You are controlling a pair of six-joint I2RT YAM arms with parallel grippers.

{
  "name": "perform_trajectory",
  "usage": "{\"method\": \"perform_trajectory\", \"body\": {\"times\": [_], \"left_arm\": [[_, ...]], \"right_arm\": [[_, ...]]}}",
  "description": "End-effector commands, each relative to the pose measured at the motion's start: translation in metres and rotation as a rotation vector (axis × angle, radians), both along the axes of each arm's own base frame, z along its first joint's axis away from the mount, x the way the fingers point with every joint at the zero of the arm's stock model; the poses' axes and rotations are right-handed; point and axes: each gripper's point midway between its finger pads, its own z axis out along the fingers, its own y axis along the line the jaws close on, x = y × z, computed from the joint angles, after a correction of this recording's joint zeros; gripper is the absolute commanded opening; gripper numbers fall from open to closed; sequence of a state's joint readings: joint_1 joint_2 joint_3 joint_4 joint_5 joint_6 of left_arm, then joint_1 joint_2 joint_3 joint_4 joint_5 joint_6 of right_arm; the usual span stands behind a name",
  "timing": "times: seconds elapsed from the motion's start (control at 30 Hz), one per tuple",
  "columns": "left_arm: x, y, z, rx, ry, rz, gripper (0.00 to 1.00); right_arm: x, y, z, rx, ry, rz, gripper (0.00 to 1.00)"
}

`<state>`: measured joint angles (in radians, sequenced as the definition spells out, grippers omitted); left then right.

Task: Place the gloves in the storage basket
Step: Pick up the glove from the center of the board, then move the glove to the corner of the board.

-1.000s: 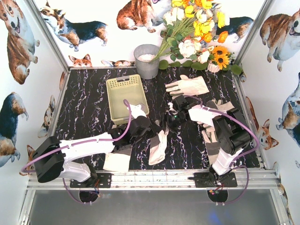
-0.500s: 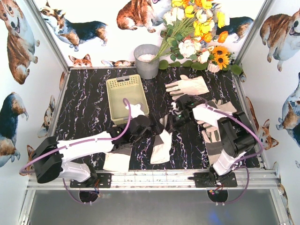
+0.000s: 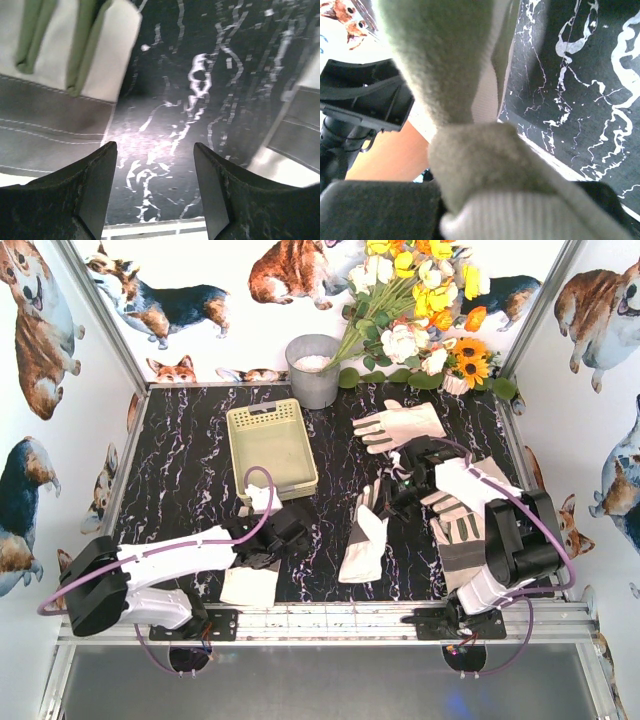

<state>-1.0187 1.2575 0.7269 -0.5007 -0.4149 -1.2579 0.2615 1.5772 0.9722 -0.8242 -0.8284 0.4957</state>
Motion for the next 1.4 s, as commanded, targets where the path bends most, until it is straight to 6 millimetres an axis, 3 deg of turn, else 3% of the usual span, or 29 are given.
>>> {"method": "perform_trajectory", "body": {"times": [0.0,0.13,0.17,0.3,0.5,0.7,1.03,1.17,1.37], "left_arm": [[-0.008,0.026,-0.020,0.120,0.058,0.032,0.56],[-0.010,0.043,-0.031,0.240,0.085,0.035,0.55],[-0.005,0.040,-0.025,0.242,0.078,0.040,0.54],[-0.008,0.041,-0.040,0.260,0.125,0.023,0.52],[-0.010,-0.002,-0.053,0.149,0.169,-0.117,0.44],[-0.013,-0.059,-0.055,-0.024,0.222,-0.259,0.40],[-0.003,-0.160,-0.043,-0.184,0.204,-0.509,0.40],[0.003,-0.167,-0.030,-0.190,0.174,-0.521,0.42],[0.012,-0.148,0.011,-0.248,0.043,-0.446,0.46]], "right_arm": [[-0.002,0.000,0.018,0.027,-0.060,0.011,0.00],[-0.003,-0.001,0.020,0.025,-0.065,0.009,0.00],[-0.003,-0.001,0.021,0.024,-0.069,0.008,0.00],[-0.006,-0.003,0.024,0.017,-0.076,0.007,0.00],[-0.010,-0.011,0.031,-0.016,-0.101,0.017,0.00],[-0.015,-0.023,0.039,-0.078,-0.144,0.044,0.00],[-0.023,-0.046,0.040,-0.224,-0.170,0.091,0.00],[-0.023,-0.056,0.037,-0.298,-0.140,0.090,0.00],[-0.021,-0.053,0.038,-0.357,-0.124,0.089,0.00]]}}
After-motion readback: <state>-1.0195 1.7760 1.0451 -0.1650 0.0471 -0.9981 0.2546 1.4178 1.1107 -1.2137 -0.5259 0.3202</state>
